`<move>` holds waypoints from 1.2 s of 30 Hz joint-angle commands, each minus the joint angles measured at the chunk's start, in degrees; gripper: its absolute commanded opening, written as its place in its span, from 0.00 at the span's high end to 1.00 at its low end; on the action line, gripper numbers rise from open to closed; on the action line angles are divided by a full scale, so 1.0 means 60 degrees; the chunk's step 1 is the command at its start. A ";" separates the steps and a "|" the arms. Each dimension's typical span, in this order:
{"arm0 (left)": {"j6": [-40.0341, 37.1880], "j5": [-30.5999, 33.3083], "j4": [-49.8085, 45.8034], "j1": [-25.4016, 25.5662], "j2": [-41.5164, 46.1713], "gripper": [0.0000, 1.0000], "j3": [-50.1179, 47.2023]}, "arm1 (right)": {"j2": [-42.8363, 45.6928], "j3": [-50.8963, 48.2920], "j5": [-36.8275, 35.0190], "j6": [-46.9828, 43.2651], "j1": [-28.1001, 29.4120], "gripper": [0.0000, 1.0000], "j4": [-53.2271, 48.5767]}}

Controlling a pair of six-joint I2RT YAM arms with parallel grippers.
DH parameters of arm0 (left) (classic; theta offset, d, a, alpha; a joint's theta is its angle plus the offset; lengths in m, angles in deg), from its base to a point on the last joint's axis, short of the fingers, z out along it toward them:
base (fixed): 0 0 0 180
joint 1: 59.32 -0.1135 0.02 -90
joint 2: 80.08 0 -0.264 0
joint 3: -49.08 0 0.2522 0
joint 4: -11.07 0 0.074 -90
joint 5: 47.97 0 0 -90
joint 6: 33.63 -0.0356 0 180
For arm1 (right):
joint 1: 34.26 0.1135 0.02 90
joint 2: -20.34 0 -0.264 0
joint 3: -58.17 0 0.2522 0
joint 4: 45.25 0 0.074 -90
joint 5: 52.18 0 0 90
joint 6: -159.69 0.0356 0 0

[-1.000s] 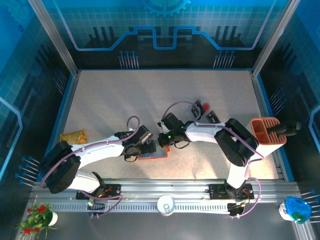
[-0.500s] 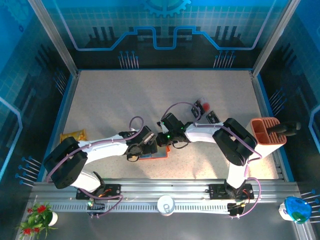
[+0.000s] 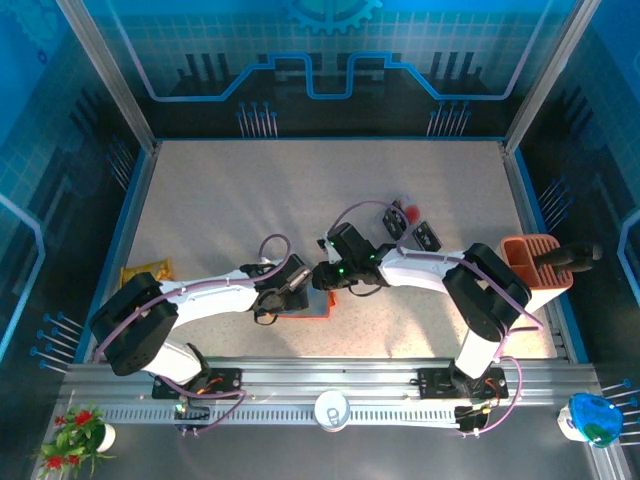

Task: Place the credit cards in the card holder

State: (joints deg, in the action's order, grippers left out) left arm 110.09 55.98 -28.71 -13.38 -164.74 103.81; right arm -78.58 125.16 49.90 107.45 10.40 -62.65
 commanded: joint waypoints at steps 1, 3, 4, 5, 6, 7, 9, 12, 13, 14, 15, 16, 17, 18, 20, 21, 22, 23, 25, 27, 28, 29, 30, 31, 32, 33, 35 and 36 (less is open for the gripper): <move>-0.0003 -0.0175 0.0647 0.0094 -0.0142 0.20 -0.0336 | -0.0010 -0.0229 0.0037 0.0232 -0.0054 0.72 0.0052; -0.0005 -0.0161 0.0660 0.0094 -0.0128 0.19 -0.0352 | -0.0138 -0.0249 0.0066 0.0309 -0.0019 0.71 0.0164; -0.0002 -0.0158 0.0648 0.0094 -0.0107 0.19 -0.0368 | -0.0202 -0.0244 0.0094 0.0349 0.0010 0.71 0.0230; 0.0005 -0.0172 0.0660 0.0105 -0.0103 0.19 -0.0369 | -0.0274 -0.0233 0.0125 0.0382 0.0038 0.71 0.0275; -0.0001 -0.0158 0.0649 0.0094 -0.0098 0.19 -0.0385 | -0.0333 -0.0210 0.0153 0.0409 0.0076 0.70 0.0309; 0.0007 -0.0165 0.0663 0.0094 -0.0079 0.18 -0.0405 | -0.0397 -0.0173 0.0179 0.0443 0.0112 0.70 0.0342; -0.0002 -0.0162 0.0696 0.0095 -0.0048 0.18 -0.0438 | -0.0524 -0.0067 0.0212 0.0474 0.0201 0.70 0.0356; 0.0027 -0.0158 0.0753 0.0095 -0.0025 0.18 -0.0494 | -0.0705 0.0123 0.0259 0.0489 0.0329 0.71 0.0329; 0.0027 -0.0173 0.0762 0.0102 -0.0021 0.18 -0.0509 | -0.0780 0.0174 0.0300 0.0489 0.0356 0.71 0.0315; 0.0038 -0.0173 0.0778 0.0111 -0.0007 0.18 -0.0515 | -0.0832 0.0216 0.0334 0.0504 0.0376 0.71 0.0312; 0.0028 -0.0176 0.0778 0.0115 0.0003 0.18 -0.0523 | -0.0887 0.0255 0.0367 0.0532 0.0387 0.71 0.0337; 0.0042 -0.0173 0.0779 0.0106 0.0032 0.18 -0.0538 | -0.0910 0.0279 0.0414 0.0561 0.0381 0.71 0.0357; 0.0051 -0.0176 0.0785 0.0100 0.0057 0.17 -0.0545 | -0.0905 0.0289 0.0429 0.0587 0.0392 0.71 0.0372; 0.0056 -0.0173 0.0782 0.0121 0.0102 0.17 -0.0559 | -0.0888 0.0306 0.0458 0.0619 0.0404 0.71 0.0372; 0.0064 -0.0169 0.0746 0.0107 0.0256 0.16 -0.0559 | -0.0819 0.0310 0.0542 0.0697 0.0403 0.71 0.0415; 0.0078 -0.0137 0.0701 0.0100 0.0381 0.15 -0.0559 | -0.0742 0.0305 0.0579 0.0736 0.0421 0.71 0.0432; 0.0075 -0.0080 0.0633 0.0112 0.0540 0.14 -0.0565 | -0.0688 0.0319 0.0611 0.0791 0.0436 0.71 0.0445; 0.0094 -0.0015 0.0562 0.0112 0.0690 0.13 -0.0566 | -0.0627 0.0334 0.0673 0.0832 0.0442 0.71 0.0458; 0.0116 0.0201 0.0342 0.0097 0.1133 0.10 -0.0561 | -0.0522 0.0390 0.0775 0.0937 0.0498 0.70 0.0486; 0.0174 0.0413 0.0093 0.0097 0.1583 0.07 -0.0613 | -0.0436 0.0451 0.0869 0.1023 0.0566 0.69 0.0498; 0.0197 0.0552 -0.0039 0.0106 0.1868 0.06 -0.0652 | -0.0394 0.0494 0.0901 0.1072 0.0603 0.68 0.0515; 0.0224 0.0630 -0.0149 0.0081 0.2108 0.05 -0.0700 | -0.0376 0.0531 0.0939 0.1117 0.0641 0.67 0.0519; 0.0282 0.0762 -0.0274 0.0066 0.2393 0.04 -0.0772 | -0.0360 0.0595 0.0987 0.1164 0.0689 0.65 0.0533; 0.0337 0.0874 -0.0380 0.0050 0.2679 0.03 -0.0857 | -0.0356 0.0667 0.0998 0.1212 0.0739 0.63 0.0533; 0.0396 0.0944 -0.0469 0.0032 0.2922 0.02 -0.0940 | -0.0374 0.0732 0.1023 0.1246 0.0776 0.62 0.0530; 0.0443 0.1005 -0.0560 -0.0012 0.3215 0.02 -0.1042 | -0.0403 0.0814 0.1041 0.1311 0.0840 0.61 0.0519; 0.0532 0.1118 -0.0746 -0.0106 0.3745 0.02 -0.1215 | -0.0489 0.0998 0.1067 0.1408 0.0919 0.58 0.0546; 0.0564 0.1158 -0.0846 -0.0164 0.4021 0.02 -0.1293 | -0.0558 0.1100 0.1069 0.1453 0.0987 0.58 0.0555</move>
State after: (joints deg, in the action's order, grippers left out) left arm 111.81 61.10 -33.73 -13.80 -144.18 96.93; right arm -81.99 129.34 54.16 114.72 14.23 -60.42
